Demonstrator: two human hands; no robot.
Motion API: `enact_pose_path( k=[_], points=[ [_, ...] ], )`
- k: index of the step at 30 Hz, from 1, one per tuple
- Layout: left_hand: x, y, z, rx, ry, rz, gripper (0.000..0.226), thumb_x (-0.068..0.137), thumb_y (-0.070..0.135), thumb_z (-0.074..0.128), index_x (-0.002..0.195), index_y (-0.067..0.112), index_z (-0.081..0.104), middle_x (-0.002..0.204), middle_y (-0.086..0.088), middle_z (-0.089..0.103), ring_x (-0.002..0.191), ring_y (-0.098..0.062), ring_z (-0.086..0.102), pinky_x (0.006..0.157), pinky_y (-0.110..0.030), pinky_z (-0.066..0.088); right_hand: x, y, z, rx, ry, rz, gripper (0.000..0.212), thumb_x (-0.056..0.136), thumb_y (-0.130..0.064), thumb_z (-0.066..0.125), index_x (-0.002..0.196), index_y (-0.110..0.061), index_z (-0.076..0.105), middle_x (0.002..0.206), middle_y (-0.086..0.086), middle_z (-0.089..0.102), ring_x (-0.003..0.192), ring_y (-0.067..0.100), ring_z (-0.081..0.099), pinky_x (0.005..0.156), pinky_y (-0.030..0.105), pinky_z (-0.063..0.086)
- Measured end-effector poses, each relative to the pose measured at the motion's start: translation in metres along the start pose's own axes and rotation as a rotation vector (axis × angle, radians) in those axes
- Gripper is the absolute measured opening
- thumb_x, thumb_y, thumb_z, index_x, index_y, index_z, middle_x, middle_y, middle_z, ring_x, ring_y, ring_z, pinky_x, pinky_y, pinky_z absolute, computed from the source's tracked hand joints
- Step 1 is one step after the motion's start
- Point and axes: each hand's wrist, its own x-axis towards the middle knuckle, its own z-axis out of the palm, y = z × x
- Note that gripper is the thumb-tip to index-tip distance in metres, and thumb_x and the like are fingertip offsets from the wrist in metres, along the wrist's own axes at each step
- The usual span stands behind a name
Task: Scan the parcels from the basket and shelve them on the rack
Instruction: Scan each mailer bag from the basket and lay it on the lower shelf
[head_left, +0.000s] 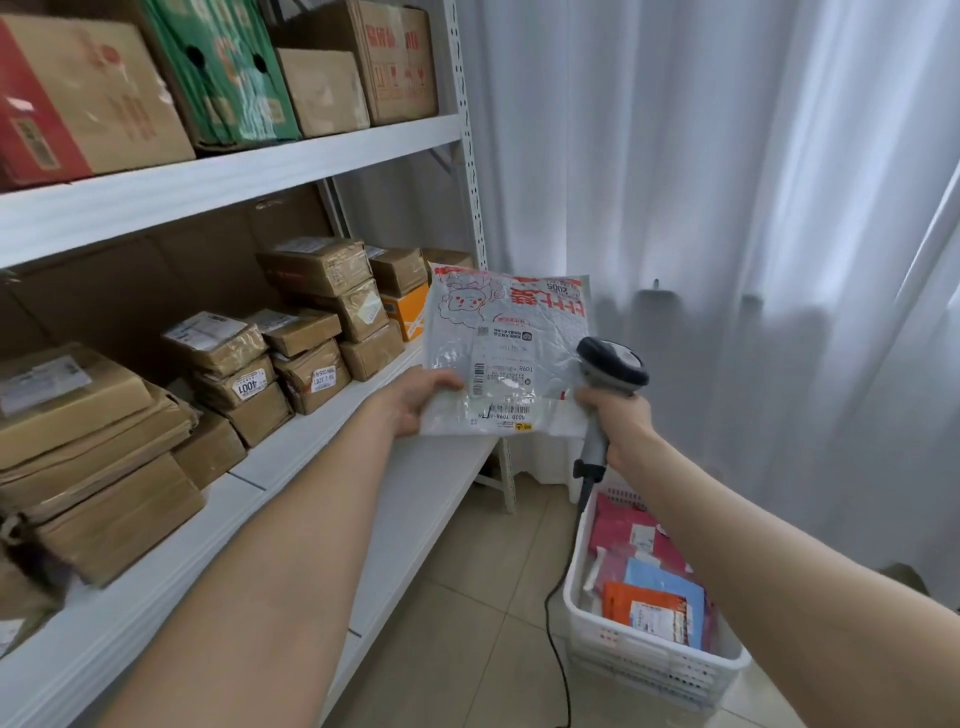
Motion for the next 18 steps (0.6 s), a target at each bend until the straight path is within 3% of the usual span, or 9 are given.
enact_pose_path(
  k=[4, 7, 9, 11, 14, 18],
  points=[
    [-0.001, 0.003, -0.012, -0.077, 0.13, 0.016, 0.02, 0.088, 0.02, 0.065, 0.105, 0.011, 0.062, 0.088, -0.011, 0.072, 0.076, -0.027, 0.069, 0.068, -0.042, 0.056, 0.004, 0.004, 0.013, -0.074, 0.042, -0.011, 0.028, 0.079, 0.0, 0.068, 0.106, 0.0, 0.06, 0.109, 0.021, 0.067, 0.102, 0.036, 0.066, 0.093, 0.051, 0.053],
    [-0.003, 0.002, -0.012, -0.077, 0.201, 0.039, 0.031, 0.087, 0.008, 0.065, 0.117, 0.006, 0.059, 0.11, -0.018, 0.067, 0.085, -0.031, 0.066, 0.071, -0.046, 0.053, 0.006, 0.008, 0.019, -0.109, 0.029, -0.005, 0.017, 0.08, 0.0, 0.067, 0.095, -0.005, 0.059, 0.106, 0.02, 0.067, 0.101, 0.036, 0.066, 0.093, 0.049, 0.053],
    [-0.005, 0.002, -0.011, -0.031, 0.281, 0.075, 0.037, 0.086, -0.001, 0.064, 0.122, 0.005, 0.056, 0.117, -0.02, 0.064, 0.092, -0.033, 0.064, 0.071, -0.048, 0.053, 0.009, 0.01, 0.019, -0.141, 0.02, -0.01, 0.022, 0.081, -0.001, 0.066, 0.102, -0.001, 0.061, 0.097, 0.018, 0.064, 0.093, 0.032, 0.065, 0.088, 0.04, 0.054],
    [-0.007, 0.002, -0.015, 0.019, 0.399, 0.12, 0.039, 0.084, -0.003, 0.064, 0.121, 0.005, 0.056, 0.116, -0.02, 0.064, 0.099, -0.036, 0.063, 0.081, -0.049, 0.052, 0.012, 0.01, 0.021, -0.17, -0.013, -0.013, 0.028, 0.081, -0.003, 0.066, 0.108, 0.001, 0.061, 0.094, 0.018, 0.061, 0.089, 0.03, 0.061, 0.086, 0.036, 0.051],
    [-0.012, 0.003, -0.028, 0.305, 0.52, 0.15, 0.035, 0.084, -0.001, 0.062, 0.119, 0.006, 0.059, 0.116, -0.017, 0.063, 0.102, -0.032, 0.06, 0.083, -0.037, 0.049, 0.016, 0.01, 0.024, -0.187, -0.047, 0.0, 0.027, 0.081, -0.007, 0.07, 0.107, -0.005, 0.059, 0.092, 0.014, 0.063, 0.092, 0.033, 0.06, 0.094, 0.049, 0.052],
    [-0.015, -0.004, -0.034, 0.814, 0.447, 0.049, 0.028, 0.085, 0.005, 0.058, 0.112, 0.005, 0.059, 0.11, -0.015, 0.06, 0.097, -0.027, 0.057, 0.075, -0.031, 0.044, 0.021, 0.02, 0.027, -0.215, -0.124, -0.009, 0.018, 0.081, -0.011, 0.071, 0.097, -0.008, 0.063, 0.086, 0.009, 0.064, 0.083, 0.027, 0.06, 0.083, 0.045, 0.053]
  ],
)
